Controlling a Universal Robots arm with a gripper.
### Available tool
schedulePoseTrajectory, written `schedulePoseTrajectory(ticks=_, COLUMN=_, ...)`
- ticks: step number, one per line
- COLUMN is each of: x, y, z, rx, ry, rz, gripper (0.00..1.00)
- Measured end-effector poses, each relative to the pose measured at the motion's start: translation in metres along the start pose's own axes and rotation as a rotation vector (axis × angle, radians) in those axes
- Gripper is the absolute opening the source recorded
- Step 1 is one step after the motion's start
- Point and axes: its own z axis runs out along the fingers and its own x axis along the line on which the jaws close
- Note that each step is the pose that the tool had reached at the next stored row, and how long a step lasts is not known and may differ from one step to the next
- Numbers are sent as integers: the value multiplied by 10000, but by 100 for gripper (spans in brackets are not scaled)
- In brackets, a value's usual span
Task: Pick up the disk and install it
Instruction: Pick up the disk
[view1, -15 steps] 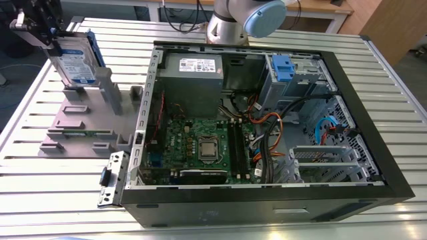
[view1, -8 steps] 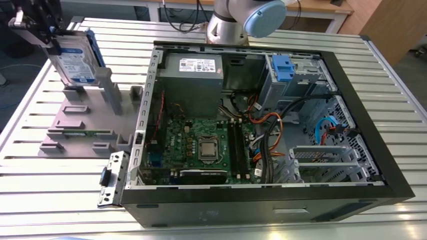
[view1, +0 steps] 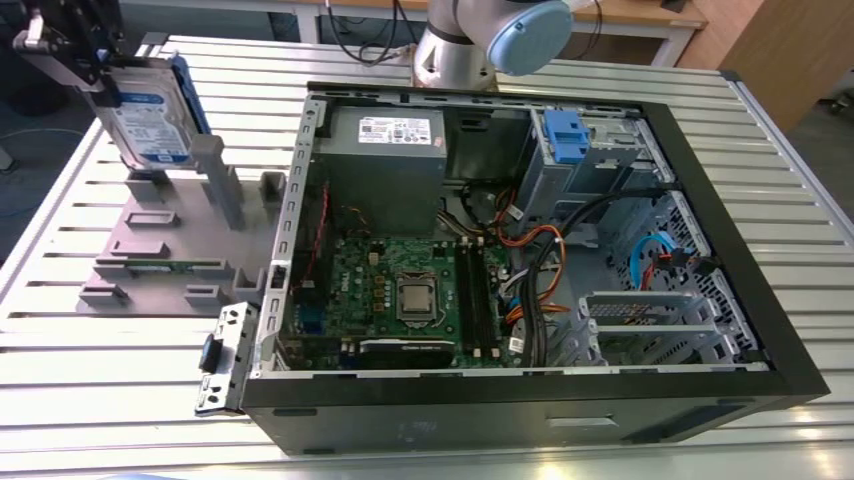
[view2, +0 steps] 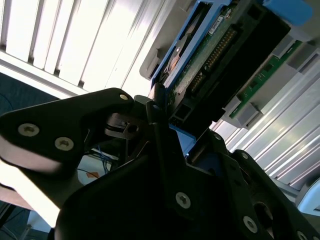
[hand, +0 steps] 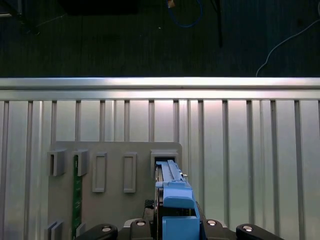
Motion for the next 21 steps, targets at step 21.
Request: schedulePoseTrajectory(ticks=21, x=-1, y=3, z=-77, rx=-1, ry=1, rz=0, gripper=37)
